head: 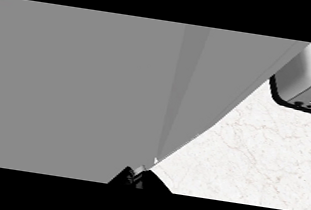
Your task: Pick up the wine, place it into the cabinet and close the cabinet
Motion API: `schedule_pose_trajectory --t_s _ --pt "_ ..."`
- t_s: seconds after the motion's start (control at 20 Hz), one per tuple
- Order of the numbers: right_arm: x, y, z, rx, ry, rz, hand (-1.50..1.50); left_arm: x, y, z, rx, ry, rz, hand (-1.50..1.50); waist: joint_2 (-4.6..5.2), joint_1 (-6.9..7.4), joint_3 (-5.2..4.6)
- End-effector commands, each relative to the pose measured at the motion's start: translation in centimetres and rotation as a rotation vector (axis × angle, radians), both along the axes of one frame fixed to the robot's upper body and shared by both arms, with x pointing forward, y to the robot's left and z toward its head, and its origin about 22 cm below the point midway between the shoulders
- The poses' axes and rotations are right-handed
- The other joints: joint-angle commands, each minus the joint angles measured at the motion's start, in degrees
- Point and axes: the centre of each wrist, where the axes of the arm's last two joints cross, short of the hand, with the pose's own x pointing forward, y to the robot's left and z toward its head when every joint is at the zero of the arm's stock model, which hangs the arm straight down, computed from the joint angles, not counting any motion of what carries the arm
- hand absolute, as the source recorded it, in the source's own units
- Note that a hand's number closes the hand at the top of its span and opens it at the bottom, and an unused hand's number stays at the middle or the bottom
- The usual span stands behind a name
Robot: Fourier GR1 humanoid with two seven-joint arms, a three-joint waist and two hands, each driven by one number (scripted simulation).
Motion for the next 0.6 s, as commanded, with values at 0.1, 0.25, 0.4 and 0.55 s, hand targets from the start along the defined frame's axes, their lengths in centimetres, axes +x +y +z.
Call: schedule_pose_trajectory --t_s 0.1,0.25,0.4,0.55 --pt "6.5 3.5 2.6 0.02 0.008 -0.092 1.5 -1.3 2.6 0.2 -0.025 -0.022 -0.03 -1.5 0.47 0.28 0.17" --pt "8.5 4.4 5.3 0.014 0.006 -0.068 1.5 -1.4 3.0 0.0 -0.016 -0.036 -0.006 -1.5 0.33 -0.48 0.19" --pt "11.2 6.4 4.8 -0.024 0.009 -0.06 1.5 -1.0 3.9 0.1 -0.014 -0.03 -0.015 -1.5 0.65 -0.39 0.14" --pt "14.0 6.0 4.0 -0.008 0.007 -0.025 1.5 -0.9 5.0 0.9 -0.003 -0.041 -0.009 -1.5 0.69 -0.7 0.21"
